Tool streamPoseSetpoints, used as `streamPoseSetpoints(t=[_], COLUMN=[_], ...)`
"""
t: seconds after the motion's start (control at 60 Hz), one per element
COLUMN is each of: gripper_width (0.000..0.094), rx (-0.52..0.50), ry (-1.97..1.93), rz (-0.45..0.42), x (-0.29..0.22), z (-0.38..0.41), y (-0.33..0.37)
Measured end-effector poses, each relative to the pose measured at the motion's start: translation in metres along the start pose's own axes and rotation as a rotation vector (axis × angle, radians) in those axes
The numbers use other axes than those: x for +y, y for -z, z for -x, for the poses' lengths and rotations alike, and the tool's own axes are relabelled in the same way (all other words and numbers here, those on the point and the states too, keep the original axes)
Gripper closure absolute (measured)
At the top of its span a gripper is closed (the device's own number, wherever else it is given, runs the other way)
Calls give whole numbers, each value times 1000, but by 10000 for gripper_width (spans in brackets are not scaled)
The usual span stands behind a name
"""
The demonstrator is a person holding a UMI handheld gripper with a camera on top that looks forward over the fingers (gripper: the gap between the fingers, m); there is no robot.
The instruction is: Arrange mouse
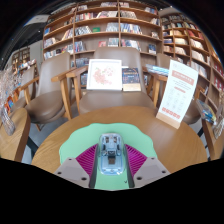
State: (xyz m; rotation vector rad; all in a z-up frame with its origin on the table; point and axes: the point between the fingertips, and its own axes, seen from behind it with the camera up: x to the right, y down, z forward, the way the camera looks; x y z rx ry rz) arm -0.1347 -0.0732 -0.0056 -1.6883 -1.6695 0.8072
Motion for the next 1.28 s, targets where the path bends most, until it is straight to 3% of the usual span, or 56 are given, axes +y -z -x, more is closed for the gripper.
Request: streamPoseSetpoints(t=[0.133,0.217,0.233,0.5,0.8,1.283], gripper_width=[426,91,73,83,82,80], rx=[50,69,64,29,39,80], ry=[40,49,46,21,22,25], rz=[-38,-36,-34,-106,-147,-181], x=[0,2,3,9,73,117], z=[4,2,3,-10,-50,-74], y=[-4,5,8,141,301,363])
